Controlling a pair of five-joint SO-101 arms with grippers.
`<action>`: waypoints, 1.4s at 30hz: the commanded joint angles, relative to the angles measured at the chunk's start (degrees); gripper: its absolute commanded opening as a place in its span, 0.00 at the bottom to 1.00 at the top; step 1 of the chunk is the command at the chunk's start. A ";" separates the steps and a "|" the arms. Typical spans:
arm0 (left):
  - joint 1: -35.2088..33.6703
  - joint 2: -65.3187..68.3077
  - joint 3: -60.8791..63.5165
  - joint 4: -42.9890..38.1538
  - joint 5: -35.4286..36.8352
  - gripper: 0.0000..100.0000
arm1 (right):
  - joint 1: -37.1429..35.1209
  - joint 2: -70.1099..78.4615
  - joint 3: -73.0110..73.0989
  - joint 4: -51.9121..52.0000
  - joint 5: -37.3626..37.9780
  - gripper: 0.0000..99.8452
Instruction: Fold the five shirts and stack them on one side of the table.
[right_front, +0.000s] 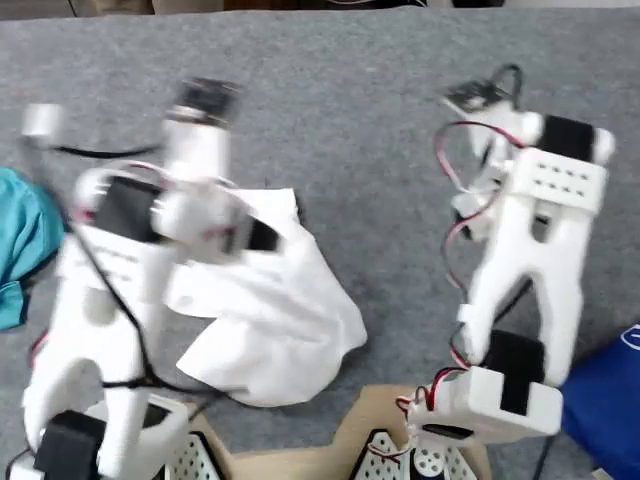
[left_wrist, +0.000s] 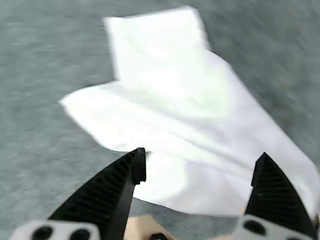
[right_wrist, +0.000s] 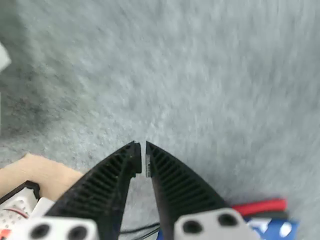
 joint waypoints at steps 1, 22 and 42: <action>-22.77 -3.21 -3.16 0.26 -5.36 0.34 | -10.33 0.04 -5.58 0.62 -0.79 0.03; -95.56 9.71 13.01 -28.66 -15.74 0.34 | -64.48 43.74 -38.90 0.53 0.53 0.35; -88.44 9.54 13.45 -21.98 -15.65 0.34 | -49.10 24.04 -49.54 0.88 -3.16 0.01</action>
